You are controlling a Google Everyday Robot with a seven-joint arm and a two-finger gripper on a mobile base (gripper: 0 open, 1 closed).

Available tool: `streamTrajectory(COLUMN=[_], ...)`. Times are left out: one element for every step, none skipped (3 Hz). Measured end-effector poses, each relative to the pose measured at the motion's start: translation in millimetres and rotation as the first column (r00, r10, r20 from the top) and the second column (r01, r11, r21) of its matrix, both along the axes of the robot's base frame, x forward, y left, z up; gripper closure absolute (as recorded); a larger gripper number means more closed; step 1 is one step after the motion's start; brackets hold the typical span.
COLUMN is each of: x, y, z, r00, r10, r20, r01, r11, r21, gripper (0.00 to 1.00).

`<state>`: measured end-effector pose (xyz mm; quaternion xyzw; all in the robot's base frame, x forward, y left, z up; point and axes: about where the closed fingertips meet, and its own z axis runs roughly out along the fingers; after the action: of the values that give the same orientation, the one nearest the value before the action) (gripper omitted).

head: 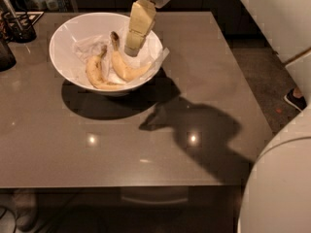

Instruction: Pick banana from white bowl

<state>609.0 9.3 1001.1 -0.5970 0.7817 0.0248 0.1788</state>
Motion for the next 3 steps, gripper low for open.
streamTrajectory(x=[7,17,30], y=[2,16,25], z=[-5,-16,-26], r00=[0.9997,0.9982,0.9950], r10=[-0.025,-0.050,-0.080], r20=[-0.001,-0.032,-0.059], r01=[0.025,0.051,0.082], r11=[1.000,0.998,0.996], r21=[0.019,0.028,0.027], gripper=[0.00,0.05,0.21])
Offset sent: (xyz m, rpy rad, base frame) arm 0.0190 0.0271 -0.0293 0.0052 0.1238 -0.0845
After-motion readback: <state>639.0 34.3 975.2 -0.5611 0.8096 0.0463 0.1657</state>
